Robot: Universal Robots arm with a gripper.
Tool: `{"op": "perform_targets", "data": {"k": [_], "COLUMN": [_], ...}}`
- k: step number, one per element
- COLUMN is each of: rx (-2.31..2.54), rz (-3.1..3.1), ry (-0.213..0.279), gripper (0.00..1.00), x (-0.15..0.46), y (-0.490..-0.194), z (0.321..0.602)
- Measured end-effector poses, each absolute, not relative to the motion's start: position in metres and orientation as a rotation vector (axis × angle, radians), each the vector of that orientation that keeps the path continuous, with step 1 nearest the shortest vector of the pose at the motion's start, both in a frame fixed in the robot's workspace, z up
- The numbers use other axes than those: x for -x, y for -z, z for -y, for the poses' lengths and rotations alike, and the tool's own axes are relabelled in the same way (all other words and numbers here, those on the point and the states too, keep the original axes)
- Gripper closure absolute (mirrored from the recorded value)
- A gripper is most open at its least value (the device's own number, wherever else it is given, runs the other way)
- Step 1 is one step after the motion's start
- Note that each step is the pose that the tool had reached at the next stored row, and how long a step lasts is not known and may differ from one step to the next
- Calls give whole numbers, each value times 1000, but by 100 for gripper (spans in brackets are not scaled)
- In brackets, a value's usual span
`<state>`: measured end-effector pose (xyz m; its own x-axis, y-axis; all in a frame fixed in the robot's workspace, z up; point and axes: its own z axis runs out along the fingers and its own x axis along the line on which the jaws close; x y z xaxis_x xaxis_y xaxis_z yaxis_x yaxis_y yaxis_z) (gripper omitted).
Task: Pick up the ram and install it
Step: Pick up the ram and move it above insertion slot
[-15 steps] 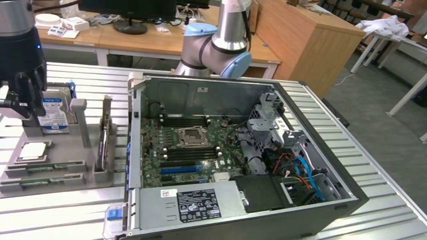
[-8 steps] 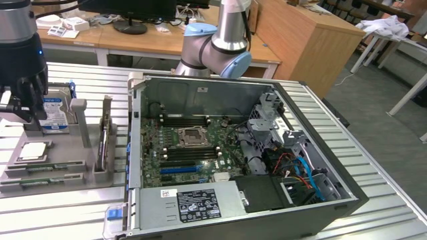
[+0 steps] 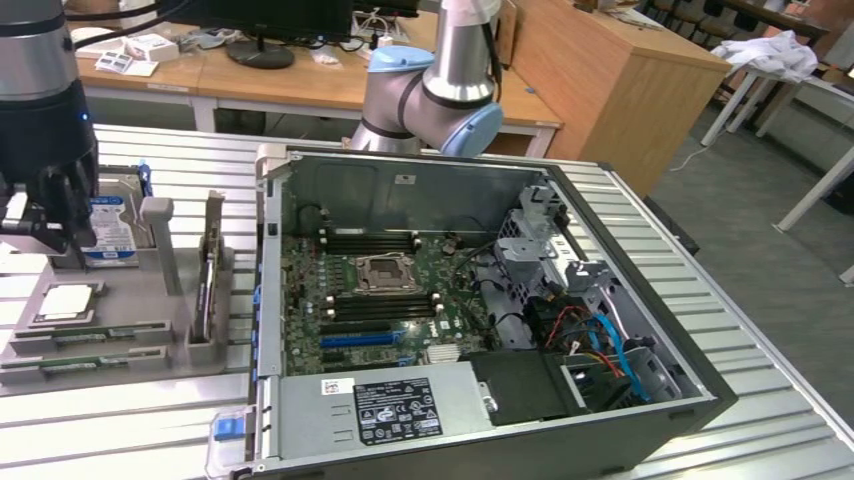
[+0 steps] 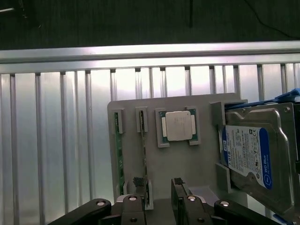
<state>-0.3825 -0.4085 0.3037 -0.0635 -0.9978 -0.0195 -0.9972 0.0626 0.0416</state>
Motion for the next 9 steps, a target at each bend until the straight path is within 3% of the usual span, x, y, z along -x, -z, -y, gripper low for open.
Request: {"op": "perform_targets", "data": {"k": [9], "rx": [-2140], "rz": [2279], "ry": [68], "gripper": [64], "x": [383], "y": [-292], "z": [409]}}
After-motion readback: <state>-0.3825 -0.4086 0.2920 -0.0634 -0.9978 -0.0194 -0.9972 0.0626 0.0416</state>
